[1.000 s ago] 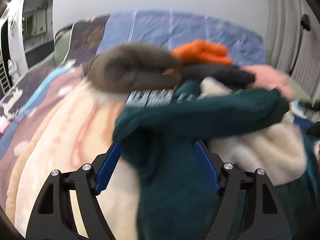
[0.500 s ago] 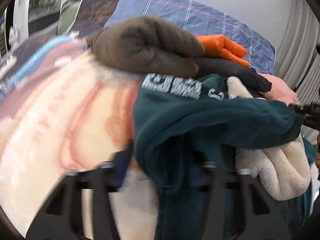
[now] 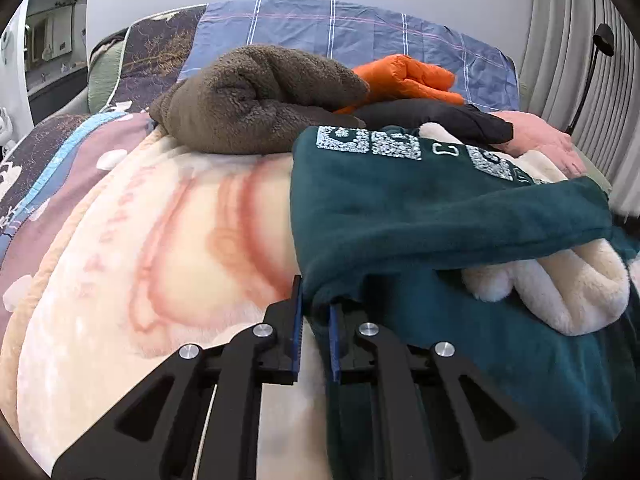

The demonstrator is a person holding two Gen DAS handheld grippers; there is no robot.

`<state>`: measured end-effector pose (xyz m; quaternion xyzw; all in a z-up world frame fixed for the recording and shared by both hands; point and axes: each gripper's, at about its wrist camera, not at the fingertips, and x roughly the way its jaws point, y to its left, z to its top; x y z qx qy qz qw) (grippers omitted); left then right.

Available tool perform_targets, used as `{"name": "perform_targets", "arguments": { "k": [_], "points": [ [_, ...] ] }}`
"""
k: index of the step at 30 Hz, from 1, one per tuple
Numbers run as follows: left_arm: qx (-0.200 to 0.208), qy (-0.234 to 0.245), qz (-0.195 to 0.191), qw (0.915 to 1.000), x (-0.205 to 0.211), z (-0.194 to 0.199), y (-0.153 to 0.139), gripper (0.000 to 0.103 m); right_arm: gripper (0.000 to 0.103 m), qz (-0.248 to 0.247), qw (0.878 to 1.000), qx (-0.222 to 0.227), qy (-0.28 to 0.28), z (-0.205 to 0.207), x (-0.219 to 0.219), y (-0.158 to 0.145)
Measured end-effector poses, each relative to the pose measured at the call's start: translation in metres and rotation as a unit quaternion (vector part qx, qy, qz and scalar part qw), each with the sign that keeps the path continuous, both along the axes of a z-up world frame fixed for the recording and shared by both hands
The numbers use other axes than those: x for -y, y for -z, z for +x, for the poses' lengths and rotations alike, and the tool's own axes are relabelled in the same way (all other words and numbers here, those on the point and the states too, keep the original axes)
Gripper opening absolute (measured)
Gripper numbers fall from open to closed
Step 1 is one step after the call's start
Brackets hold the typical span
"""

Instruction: Fold large clothes

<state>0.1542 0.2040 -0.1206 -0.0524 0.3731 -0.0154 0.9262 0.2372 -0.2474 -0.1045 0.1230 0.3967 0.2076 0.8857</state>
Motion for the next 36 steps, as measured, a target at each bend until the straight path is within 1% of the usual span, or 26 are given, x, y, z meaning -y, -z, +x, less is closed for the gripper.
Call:
{"name": "perform_targets", "arguments": {
  "k": [2, 3, 4, 5, 8, 9, 10, 11, 12, 13, 15, 16, 17, 18, 19, 20, 22, 25, 27, 29, 30, 33, 34, 36],
  "points": [
    [0.003, 0.008, -0.015, 0.9998, -0.004, -0.009, -0.006, 0.011, 0.020, 0.005, 1.000, 0.003, 0.026, -0.008, 0.014, -0.003],
    [0.006, 0.012, -0.023, 0.9996, -0.006, -0.013, -0.009, 0.011, 0.027, 0.006, 0.999, 0.010, 0.033, -0.010, 0.016, -0.009],
    [0.011, 0.016, -0.034, 0.9992, -0.009, -0.019, -0.013, 0.011, 0.030, 0.004, 0.999, 0.023, 0.042, -0.012, 0.016, -0.019],
    [0.020, 0.023, -0.053, 0.9981, -0.012, -0.024, -0.020, 0.011, 0.029, 0.002, 0.998, 0.037, 0.041, -0.014, 0.011, -0.031],
    [0.047, 0.036, -0.099, 0.9933, -0.013, -0.030, -0.041, 0.011, 0.030, 0.002, 0.997, 0.079, 0.008, -0.018, -0.021, -0.062],
    [0.051, 0.041, -0.104, 0.9925, -0.010, -0.028, -0.046, 0.011, 0.029, 0.003, 0.996, 0.087, -0.001, -0.020, -0.029, -0.066],
    [0.054, 0.044, -0.101, 0.9924, -0.005, -0.024, -0.052, 0.011, 0.029, 0.008, 0.995, 0.094, -0.018, -0.020, -0.045, -0.071],
    [0.054, 0.045, -0.084, 0.9940, 0.005, -0.016, -0.057, 0.011, 0.029, 0.009, 0.995, 0.095, -0.027, -0.020, -0.057, -0.071],
    [0.052, 0.049, -0.061, 0.9956, 0.017, -0.007, -0.060, 0.011, 0.029, 0.007, 0.995, 0.092, -0.033, -0.018, -0.069, -0.069],
    [0.050, 0.053, -0.051, 0.9961, 0.024, -0.001, -0.059, 0.011, 0.029, 0.000, 0.996, 0.086, -0.039, -0.015, -0.083, -0.062],
    [0.020, 0.067, -0.023, 0.9973, 0.044, 0.020, -0.041, 0.012, 0.027, -0.034, 0.997, 0.056, -0.035, -0.007, -0.100, -0.042],
    [0.003, 0.064, -0.012, 0.9979, 0.049, 0.026, -0.030, 0.012, 0.023, -0.073, 0.997, 0.022, -0.026, -0.001, -0.107, -0.022],
    [-0.028, 0.062, 0.000, 0.9977, 0.055, 0.034, -0.009, 0.012, 0.016, -0.104, 0.994, -0.007, -0.021, 0.003, -0.108, -0.001],
    [-0.053, 0.068, -0.001, 0.9963, 0.059, 0.037, 0.010, 0.012, 0.008, -0.116, 0.993, -0.029, -0.022, 0.005, -0.106, 0.016],
    [-0.057, 0.069, -0.004, 0.9960, 0.060, 0.037, 0.016, 0.012, 0.007, -0.105, 0.994, -0.033, -0.023, 0.003, -0.099, 0.030],
    [-0.049, 0.069, -0.009, 0.9964, 0.059, 0.034, 0.015, 0.012, 0.007, -0.105, 0.994, -0.025, -0.025, 0.000, -0.097, 0.033],
    [-0.039, 0.070, -0.021, 0.9965, 0.055, 0.032, 0.007, 0.014, 0.007, -0.127, 0.992, -0.017, -0.021, -0.003, -0.102, 0.028],
    [-0.046, 0.066, -0.022, 0.9965, 0.055, 0.033, 0.008, 0.014, 0.007, -0.149, 0.989, -0.009, -0.017, -0.002, -0.112, 0.030],
    [-0.038, 0.070, -0.013, 0.9968, 0.062, 0.030, -0.003, 0.014, 0.007, -0.148, 0.989, -0.003, -0.015, -0.003, -0.113, 0.031],
    [-0.022, 0.094, -0.028, 0.9949, 0.071, 0.024, -0.021, 0.014, 0.007, -0.121, 0.993, -0.005, -0.009, -0.004, -0.106, 0.033],
    [-0.016, 0.107, -0.029, 0.9937, 0.079, 0.024, -0.030, 0.015, 0.007, -0.104, 0.995, -0.008, -0.008, -0.003, -0.103, 0.036],
    [-0.003, 0.127, 0.003, 0.9919, 0.109, 0.032, -0.047, 0.026, 0.007, -0.074, 0.997, -0.017, -0.014, 0.000, -0.096, 0.036],
    [-0.001, 0.131, 0.006, 0.9913, 0.119, 0.037, -0.051, 0.026, 0.008, -0.069, 0.997, -0.022, -0.017, 0.000, -0.093, 0.035],
    [-0.013, 0.155, -0.027, 0.9875, 0.140, 0.049, -0.050, 0.027, 0.012, -0.049, 0.997, -0.043, -0.028, -0.002, -0.088, 0.029]
  ]
}}
